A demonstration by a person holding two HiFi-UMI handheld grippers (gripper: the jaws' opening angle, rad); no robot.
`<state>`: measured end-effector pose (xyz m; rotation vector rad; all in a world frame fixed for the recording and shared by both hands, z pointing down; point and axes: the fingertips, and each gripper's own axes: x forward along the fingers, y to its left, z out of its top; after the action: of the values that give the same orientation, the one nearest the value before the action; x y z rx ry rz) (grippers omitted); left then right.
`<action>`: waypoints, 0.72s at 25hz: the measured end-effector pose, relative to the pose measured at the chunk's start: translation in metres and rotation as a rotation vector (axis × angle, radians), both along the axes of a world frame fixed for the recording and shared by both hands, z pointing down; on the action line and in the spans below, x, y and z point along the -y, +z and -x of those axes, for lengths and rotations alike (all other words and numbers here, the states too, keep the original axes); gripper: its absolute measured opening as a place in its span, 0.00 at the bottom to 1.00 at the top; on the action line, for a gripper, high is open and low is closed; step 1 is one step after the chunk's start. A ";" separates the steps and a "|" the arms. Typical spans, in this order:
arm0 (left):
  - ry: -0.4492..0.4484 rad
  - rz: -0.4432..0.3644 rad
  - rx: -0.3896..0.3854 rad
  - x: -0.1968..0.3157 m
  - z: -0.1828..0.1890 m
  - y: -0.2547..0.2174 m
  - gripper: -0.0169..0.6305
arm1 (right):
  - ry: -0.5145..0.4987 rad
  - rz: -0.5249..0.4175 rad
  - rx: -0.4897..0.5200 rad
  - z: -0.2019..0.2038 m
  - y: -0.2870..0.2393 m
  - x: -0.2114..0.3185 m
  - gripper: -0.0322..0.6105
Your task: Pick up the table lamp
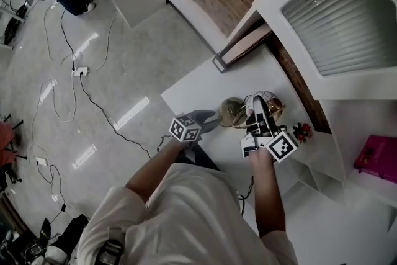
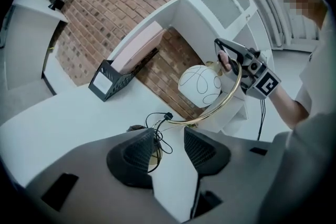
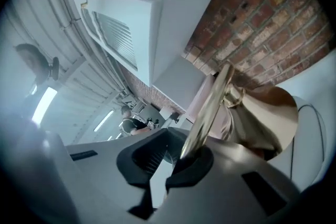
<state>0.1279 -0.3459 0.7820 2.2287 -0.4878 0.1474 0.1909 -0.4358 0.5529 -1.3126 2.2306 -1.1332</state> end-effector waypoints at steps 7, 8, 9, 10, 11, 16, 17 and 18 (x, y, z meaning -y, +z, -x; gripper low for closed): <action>-0.029 0.112 -0.029 -0.007 0.002 0.027 0.37 | -0.014 0.001 0.050 -0.002 -0.004 0.001 0.05; -0.032 0.125 -0.036 -0.008 0.001 0.030 0.38 | -0.011 0.000 0.056 -0.004 -0.005 0.002 0.05; -0.036 0.137 -0.043 -0.008 0.001 0.033 0.39 | -0.008 -0.002 0.064 -0.005 -0.006 0.003 0.05; -0.038 0.147 -0.048 -0.009 0.001 0.035 0.40 | -0.005 -0.004 0.075 -0.007 -0.008 0.004 0.05; -0.041 0.157 -0.053 -0.010 0.000 0.037 0.41 | -0.003 -0.006 0.086 -0.008 -0.010 0.005 0.05; -0.079 0.214 -0.083 -0.009 0.005 0.047 0.44 | -0.026 -0.014 0.119 0.002 -0.027 0.001 0.05; -0.089 0.230 -0.091 -0.009 0.006 0.049 0.45 | -0.032 -0.017 0.120 0.006 -0.032 -0.001 0.05; -0.098 0.251 -0.104 -0.010 0.007 0.052 0.46 | -0.039 -0.021 0.120 0.009 -0.036 -0.003 0.05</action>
<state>0.1209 -0.3360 0.8340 1.9531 -0.4926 0.0388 0.1818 -0.4332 0.5164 -1.1652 2.1842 -1.1675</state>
